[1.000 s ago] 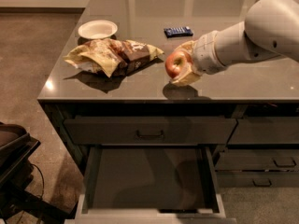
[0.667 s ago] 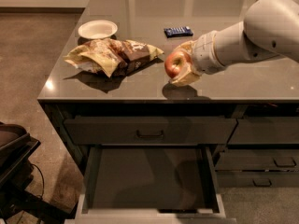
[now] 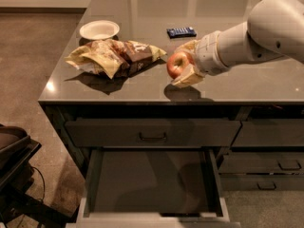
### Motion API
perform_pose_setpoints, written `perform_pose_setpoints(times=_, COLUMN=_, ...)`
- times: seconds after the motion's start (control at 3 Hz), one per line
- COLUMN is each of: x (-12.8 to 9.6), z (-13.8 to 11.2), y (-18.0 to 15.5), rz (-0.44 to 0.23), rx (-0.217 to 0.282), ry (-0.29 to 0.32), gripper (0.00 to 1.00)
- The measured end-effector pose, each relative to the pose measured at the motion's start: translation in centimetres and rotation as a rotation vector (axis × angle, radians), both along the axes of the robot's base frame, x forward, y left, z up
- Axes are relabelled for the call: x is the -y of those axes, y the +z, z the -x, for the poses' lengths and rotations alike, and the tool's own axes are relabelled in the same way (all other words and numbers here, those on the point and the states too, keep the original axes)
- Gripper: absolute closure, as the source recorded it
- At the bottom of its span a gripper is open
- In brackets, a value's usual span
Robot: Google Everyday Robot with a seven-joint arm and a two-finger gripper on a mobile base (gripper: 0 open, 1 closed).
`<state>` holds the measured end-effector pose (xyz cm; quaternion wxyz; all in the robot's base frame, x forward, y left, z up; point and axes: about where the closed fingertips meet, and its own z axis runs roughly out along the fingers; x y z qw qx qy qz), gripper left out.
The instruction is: Pick apple from middle drawer and place on counter
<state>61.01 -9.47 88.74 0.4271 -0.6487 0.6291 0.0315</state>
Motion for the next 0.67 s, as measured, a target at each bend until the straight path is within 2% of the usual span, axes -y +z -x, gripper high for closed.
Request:
perform_pose_setpoints(times=0.33, x=0.15, z=-0.33, y=-0.76, rz=-0.007, rx=-0.023, ry=-0.010, gripper=0.00)
perform_pose_setpoints(times=0.67, x=0.15, z=-0.33, y=-0.76, rz=-0.007, rx=-0.023, ry=-0.010, gripper=0.00)
